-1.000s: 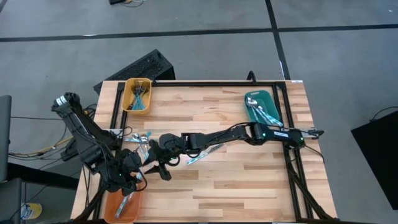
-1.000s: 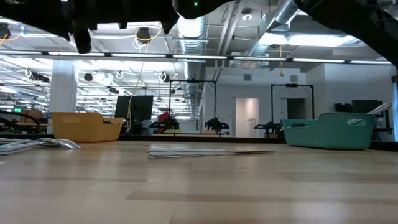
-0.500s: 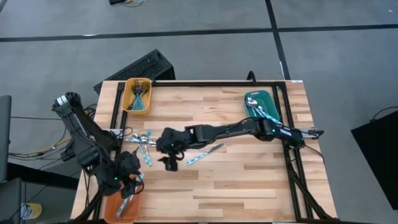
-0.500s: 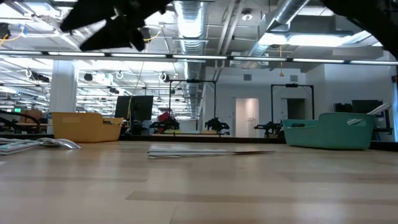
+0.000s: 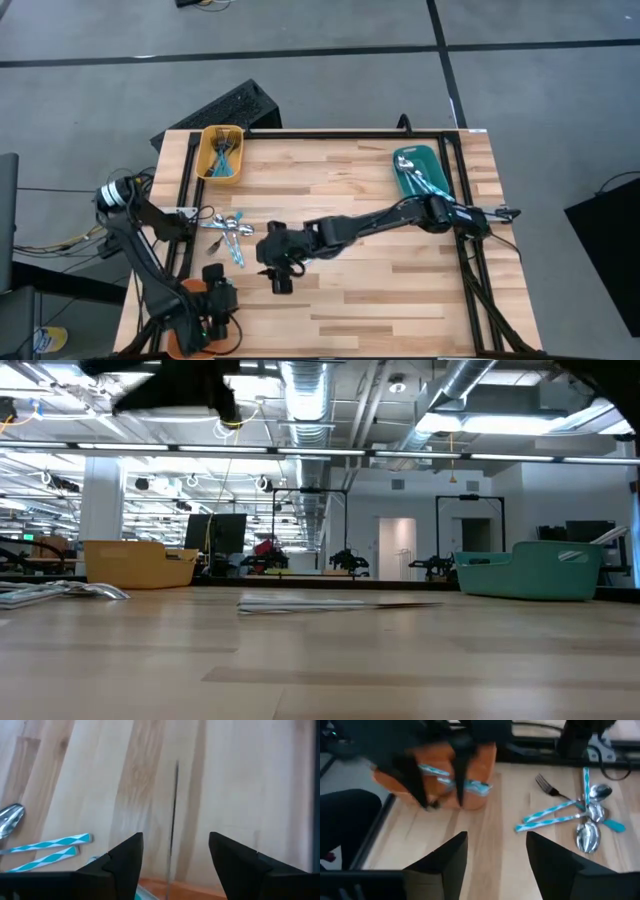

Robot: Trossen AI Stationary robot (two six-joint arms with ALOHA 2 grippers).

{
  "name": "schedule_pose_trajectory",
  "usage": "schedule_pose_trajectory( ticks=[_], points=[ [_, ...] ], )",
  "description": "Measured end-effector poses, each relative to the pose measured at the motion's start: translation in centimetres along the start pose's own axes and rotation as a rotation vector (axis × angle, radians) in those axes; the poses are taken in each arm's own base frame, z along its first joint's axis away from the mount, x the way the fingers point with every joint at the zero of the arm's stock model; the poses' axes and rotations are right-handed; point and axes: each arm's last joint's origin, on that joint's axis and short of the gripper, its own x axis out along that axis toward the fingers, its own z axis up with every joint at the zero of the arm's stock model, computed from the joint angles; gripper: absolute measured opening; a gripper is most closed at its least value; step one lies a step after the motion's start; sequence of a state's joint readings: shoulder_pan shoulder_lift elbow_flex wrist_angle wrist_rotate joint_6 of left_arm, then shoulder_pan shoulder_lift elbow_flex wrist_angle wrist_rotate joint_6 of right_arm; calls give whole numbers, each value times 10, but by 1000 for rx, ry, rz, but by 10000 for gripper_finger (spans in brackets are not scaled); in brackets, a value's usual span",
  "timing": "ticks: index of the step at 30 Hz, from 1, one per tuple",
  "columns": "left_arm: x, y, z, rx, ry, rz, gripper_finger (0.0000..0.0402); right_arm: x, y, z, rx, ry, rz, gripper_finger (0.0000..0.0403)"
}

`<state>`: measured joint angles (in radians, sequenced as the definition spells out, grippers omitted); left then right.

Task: Sort silverware by color (type)
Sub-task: Put the white-blue table knife into the orange bin

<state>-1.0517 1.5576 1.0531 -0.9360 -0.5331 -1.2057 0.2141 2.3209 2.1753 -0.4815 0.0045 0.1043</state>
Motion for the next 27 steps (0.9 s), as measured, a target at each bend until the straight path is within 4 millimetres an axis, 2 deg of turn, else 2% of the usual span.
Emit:
schedule_pose_trajectory(
  ticks=[3,6,10,11,15,18,22,25,27],
  points=[
    [9,-2,-2,-3,12,42,188,-7,15,-2,-22,33,-58,211],
    [9,4,-1,-62,11,90,131,-9,25,-14,-48,119,-199,186],
    [-7,22,4,-225,-33,129,26,-24,43,-17,-52,164,-245,146],
    [-12,27,5,-287,-47,135,14,-26,49,-15,-52,147,-234,138],
    [-29,45,5,-470,-57,163,7,-29,69,-21,-75,173,-200,121],
    [-32,50,-2,-532,-4,204,3,-29,68,-21,-74,175,-194,119],
    [-33,60,-8,-583,70,317,5,-29,65,-10,-98,97,-106,119],
    [-34,61,-8,-610,57,328,12,-45,61,-1,-121,95,-86,119],
    [-35,60,-6,-598,10,313,18,-68,55,4,-190,137,-93,119]
  ],
)
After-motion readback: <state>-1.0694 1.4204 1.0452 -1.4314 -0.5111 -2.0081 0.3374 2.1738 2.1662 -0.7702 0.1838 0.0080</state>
